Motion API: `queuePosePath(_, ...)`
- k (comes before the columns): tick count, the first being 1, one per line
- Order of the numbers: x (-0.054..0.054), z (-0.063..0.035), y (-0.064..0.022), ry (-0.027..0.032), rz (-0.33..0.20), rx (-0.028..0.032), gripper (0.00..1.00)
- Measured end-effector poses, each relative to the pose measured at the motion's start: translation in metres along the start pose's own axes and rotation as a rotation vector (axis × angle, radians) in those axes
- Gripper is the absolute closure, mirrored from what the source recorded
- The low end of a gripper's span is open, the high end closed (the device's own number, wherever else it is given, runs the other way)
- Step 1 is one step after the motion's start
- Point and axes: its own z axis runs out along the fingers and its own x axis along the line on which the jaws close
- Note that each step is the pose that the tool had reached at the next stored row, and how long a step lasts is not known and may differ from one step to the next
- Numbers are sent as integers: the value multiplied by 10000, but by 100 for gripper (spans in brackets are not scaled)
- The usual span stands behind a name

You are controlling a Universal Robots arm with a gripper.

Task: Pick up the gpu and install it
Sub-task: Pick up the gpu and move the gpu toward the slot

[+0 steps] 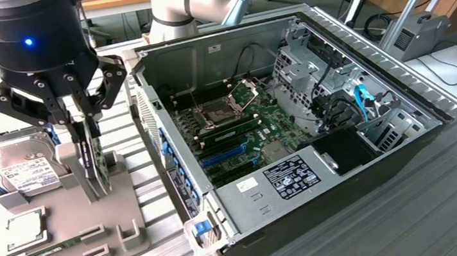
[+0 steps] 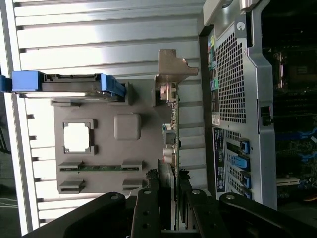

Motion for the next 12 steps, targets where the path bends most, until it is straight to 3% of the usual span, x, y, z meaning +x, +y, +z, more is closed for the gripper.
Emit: queuePosePath(12,-1,-23,0,0,0,0,74)
